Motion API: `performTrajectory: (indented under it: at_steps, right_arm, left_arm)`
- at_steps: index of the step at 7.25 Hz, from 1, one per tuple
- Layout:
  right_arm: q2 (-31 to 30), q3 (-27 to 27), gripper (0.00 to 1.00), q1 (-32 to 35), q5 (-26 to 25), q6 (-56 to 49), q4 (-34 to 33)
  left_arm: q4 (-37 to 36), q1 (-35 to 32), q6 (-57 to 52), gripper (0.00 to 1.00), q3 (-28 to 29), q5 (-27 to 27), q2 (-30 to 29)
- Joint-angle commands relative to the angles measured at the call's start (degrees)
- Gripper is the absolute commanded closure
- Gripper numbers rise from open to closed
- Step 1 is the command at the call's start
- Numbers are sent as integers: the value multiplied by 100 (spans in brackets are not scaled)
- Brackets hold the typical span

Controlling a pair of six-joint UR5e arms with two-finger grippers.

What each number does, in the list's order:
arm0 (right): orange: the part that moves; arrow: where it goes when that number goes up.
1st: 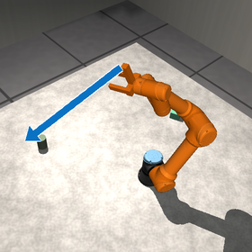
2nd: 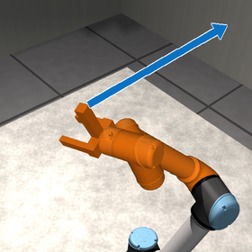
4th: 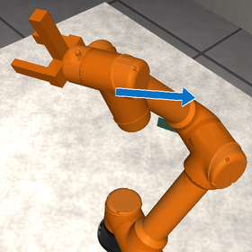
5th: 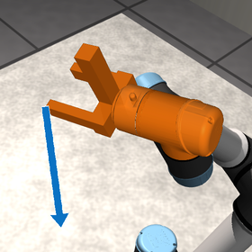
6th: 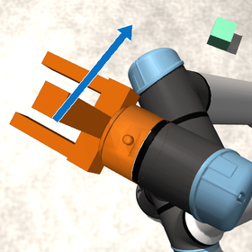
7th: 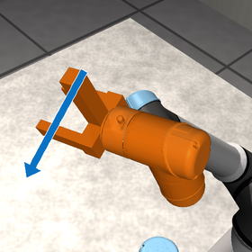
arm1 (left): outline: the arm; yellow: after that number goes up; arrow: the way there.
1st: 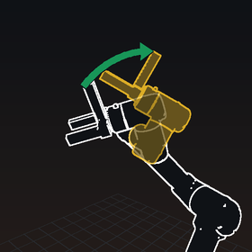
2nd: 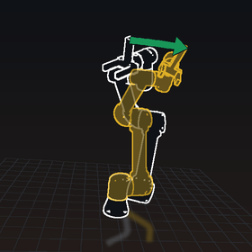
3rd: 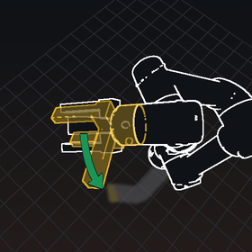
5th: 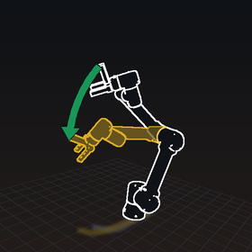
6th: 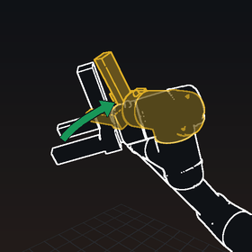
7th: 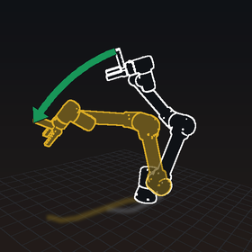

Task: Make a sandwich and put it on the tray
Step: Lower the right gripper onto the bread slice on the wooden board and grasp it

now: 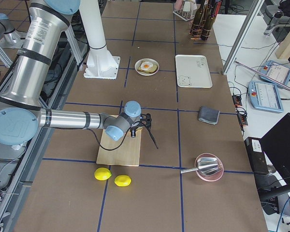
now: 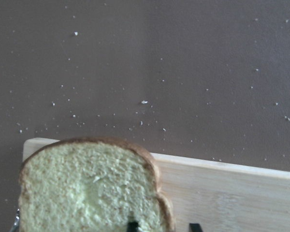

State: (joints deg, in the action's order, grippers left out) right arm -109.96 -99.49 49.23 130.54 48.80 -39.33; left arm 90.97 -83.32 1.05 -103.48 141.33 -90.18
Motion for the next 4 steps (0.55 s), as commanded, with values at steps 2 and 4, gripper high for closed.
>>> performTrajectory:
  at_steps: [2, 4]
  right_arm:
    - [1, 26, 100, -2, 147, 138, 189]
    - [9, -227, 100, 33, 470, 148, 172]
  left_arm:
    - [0, 0, 1, 0, -41, 0, 9]
    - [0, 0, 1, 0, -50, 0, 9]
